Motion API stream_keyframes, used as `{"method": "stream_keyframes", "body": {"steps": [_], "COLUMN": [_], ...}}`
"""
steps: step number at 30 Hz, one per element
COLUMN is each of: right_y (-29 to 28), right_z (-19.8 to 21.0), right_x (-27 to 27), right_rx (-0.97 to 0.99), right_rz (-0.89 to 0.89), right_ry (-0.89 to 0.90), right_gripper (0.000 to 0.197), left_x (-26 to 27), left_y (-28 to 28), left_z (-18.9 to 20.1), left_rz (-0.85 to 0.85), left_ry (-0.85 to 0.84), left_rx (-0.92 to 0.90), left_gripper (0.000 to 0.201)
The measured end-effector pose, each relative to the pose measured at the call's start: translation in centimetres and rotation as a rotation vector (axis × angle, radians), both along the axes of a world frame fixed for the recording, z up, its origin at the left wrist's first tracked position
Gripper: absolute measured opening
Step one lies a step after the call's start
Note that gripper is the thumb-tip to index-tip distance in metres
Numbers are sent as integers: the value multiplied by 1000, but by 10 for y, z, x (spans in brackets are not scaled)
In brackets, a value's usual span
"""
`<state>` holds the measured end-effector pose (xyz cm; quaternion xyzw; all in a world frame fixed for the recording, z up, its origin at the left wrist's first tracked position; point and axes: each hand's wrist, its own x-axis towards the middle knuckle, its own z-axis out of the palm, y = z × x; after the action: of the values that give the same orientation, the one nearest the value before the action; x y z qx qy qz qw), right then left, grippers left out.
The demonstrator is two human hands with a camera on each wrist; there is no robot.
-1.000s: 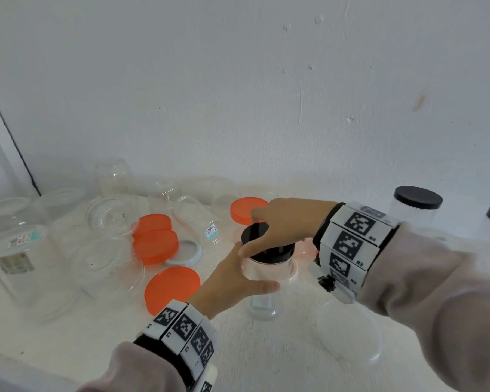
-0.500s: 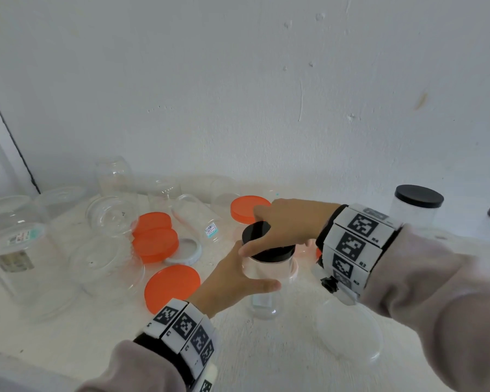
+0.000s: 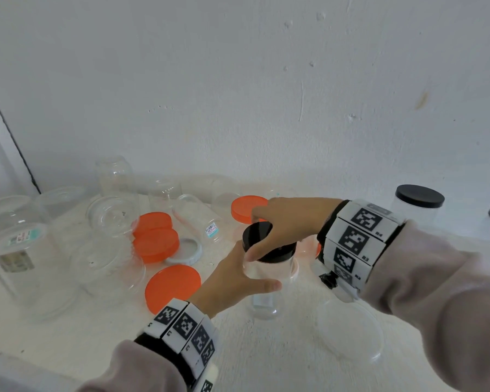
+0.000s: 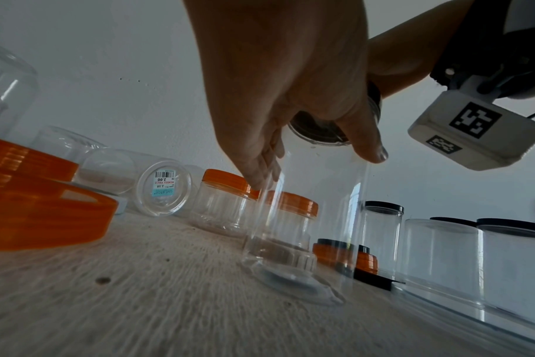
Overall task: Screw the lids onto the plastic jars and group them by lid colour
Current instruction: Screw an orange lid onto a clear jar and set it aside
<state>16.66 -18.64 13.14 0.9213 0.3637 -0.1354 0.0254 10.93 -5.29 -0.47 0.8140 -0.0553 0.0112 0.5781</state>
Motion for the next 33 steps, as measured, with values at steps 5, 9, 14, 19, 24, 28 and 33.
{"method": "stream_keyframes", "body": {"steps": [5, 9, 14, 19, 24, 28, 33], "right_y": [-1, -2, -1, 1, -1, -1, 3], "right_z": [5, 9, 2, -1, 7, 4, -2], "right_x": [0, -1, 0, -1, -2, -1, -2], "right_rx": [-32, -49, -19, -1, -22, 32, 9], "right_rz": [23, 107, 74, 26, 107, 102, 32], "right_ry": [69, 120, 60, 8, 129, 103, 15], "right_gripper": [78, 79, 71, 75, 71, 65, 66], "left_x": [1, 1, 0, -1, -1, -1, 0], "left_y": [0, -1, -1, -1, -1, -1, -1], "left_z": [-1, 0, 1, 1, 1, 1, 1], "left_rz": [17, 22, 21, 22, 15, 15, 22], "left_ry": [3, -1, 2, 2, -10, 2, 8], "left_rx": [4, 26, 19, 11, 34, 21, 22], "left_gripper": [85, 85, 85, 83, 78, 82, 83]}}
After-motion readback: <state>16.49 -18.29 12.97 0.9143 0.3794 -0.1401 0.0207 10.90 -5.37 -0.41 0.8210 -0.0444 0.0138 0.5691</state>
